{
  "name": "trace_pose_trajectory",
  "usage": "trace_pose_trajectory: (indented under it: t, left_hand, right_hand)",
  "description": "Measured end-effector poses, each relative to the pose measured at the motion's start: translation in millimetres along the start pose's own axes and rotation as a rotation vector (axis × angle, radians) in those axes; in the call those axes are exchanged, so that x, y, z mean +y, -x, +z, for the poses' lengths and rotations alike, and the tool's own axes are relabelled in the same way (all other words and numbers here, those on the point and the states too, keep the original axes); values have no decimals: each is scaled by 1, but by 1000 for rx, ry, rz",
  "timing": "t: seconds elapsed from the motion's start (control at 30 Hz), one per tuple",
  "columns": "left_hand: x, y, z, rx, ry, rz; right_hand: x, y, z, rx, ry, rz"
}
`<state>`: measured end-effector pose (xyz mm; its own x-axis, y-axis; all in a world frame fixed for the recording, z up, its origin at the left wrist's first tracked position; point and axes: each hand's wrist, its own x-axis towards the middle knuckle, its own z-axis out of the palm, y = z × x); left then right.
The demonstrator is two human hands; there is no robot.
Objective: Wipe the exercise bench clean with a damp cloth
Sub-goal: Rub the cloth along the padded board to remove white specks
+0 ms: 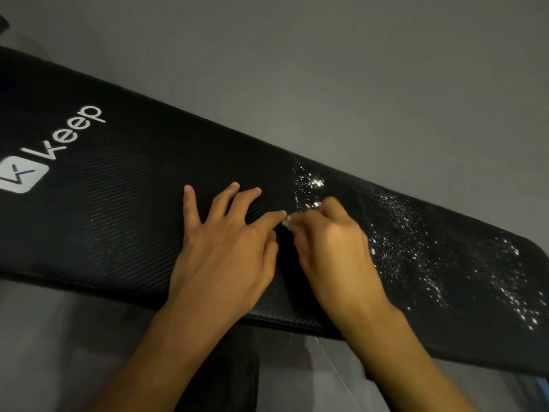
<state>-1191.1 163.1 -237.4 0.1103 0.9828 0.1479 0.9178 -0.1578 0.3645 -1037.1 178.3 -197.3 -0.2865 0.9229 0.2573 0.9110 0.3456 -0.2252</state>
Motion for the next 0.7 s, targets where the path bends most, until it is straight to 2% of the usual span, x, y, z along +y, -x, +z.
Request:
trace_pose_trajectory:
  t: [0.1,0.27,0.47,0.7]
  left_hand:
    - [0,0,0,10,9,-5]
    - [0,1,1,40,0,-10]
    - [-1,1,1,41,-10,1]
    - [-2,0,3,55,17,-3]
  right_hand:
    - [-6,-20,8,18,-8,111]
    - [-20,10,-2,-57,-79,4]
    - [-1,-33,13,27,-30,84]
    - [2,1,-2,-27,-104,-14]
